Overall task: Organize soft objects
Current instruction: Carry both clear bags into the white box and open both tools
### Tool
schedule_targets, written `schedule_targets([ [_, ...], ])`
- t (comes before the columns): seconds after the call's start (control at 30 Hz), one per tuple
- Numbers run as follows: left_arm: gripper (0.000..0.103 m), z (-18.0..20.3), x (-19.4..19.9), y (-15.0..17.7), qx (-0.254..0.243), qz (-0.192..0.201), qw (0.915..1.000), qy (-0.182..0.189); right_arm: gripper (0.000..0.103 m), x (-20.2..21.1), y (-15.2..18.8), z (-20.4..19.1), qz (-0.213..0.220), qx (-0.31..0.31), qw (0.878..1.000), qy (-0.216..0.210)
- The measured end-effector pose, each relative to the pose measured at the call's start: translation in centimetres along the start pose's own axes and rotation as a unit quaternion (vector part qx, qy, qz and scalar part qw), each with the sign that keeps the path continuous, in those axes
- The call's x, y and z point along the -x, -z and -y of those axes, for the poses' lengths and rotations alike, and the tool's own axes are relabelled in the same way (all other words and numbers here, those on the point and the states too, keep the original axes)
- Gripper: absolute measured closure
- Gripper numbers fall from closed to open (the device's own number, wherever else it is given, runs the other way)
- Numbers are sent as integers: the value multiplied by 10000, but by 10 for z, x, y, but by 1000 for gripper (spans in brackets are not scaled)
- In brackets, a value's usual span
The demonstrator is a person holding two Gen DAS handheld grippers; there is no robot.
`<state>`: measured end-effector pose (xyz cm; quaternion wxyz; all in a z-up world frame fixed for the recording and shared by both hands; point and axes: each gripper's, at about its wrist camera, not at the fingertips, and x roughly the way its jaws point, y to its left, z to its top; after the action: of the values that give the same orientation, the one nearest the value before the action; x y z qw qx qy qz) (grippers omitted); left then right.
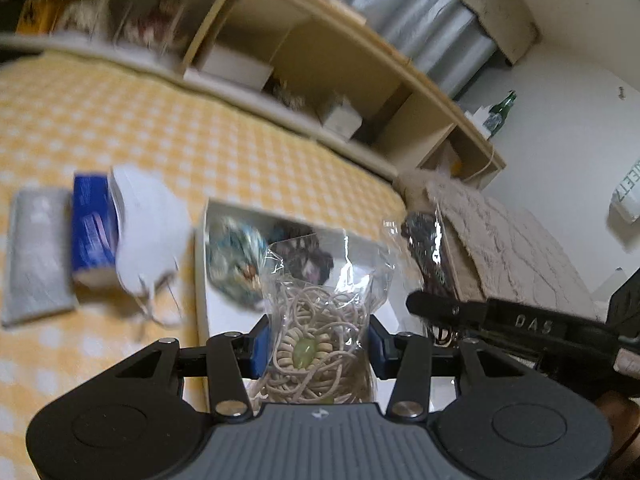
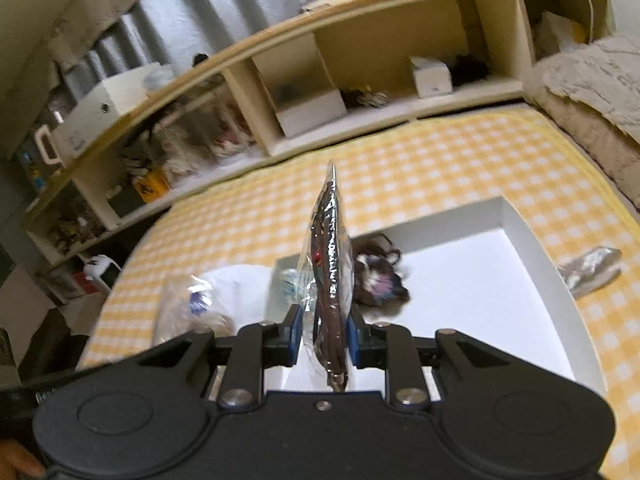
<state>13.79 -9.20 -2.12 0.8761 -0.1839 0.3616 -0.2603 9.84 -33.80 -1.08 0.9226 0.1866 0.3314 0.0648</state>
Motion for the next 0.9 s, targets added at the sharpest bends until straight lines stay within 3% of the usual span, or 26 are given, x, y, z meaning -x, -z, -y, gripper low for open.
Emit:
schedule_targets([
  [0.17, 55, -5, -28, 19, 333, -319, 9989, -21, 79, -12, 1, 2, -246, 23, 9997, 60],
  [0.37, 54, -30, -49, 22, 1018, -410, 9936, -262, 79, -22, 7, -2, -519, 146, 9985, 126],
  [0.47, 43, -36, -56, 23, 1252, -443, 9910, -187, 79, -27, 9, -2, -644, 155, 9976, 191],
  [0.63, 45, -34, -56, 19, 1177, -345, 9923, -197, 79, -40, 11, 6, -923, 49, 9950, 384],
  [0.7, 67, -30, -52, 15, 965, -262, 9947, -219, 79, -45, 12, 11, -1033, -44, 9937, 429],
  [0.77, 81, -23, -48, 11, 640, -236, 9974, -233, 79, -51, 14, 15, -1154, -136, 9920, 489],
  [0.8, 86, -19, -48, 10, 462, -264, 9984, -186, 79, -54, 14, 15, -1208, -159, 9913, 493],
  [0.9, 87, -5, -55, 11, -27, -487, 9987, -138, 79, -62, 19, 15, -1412, -252, 9893, 258],
])
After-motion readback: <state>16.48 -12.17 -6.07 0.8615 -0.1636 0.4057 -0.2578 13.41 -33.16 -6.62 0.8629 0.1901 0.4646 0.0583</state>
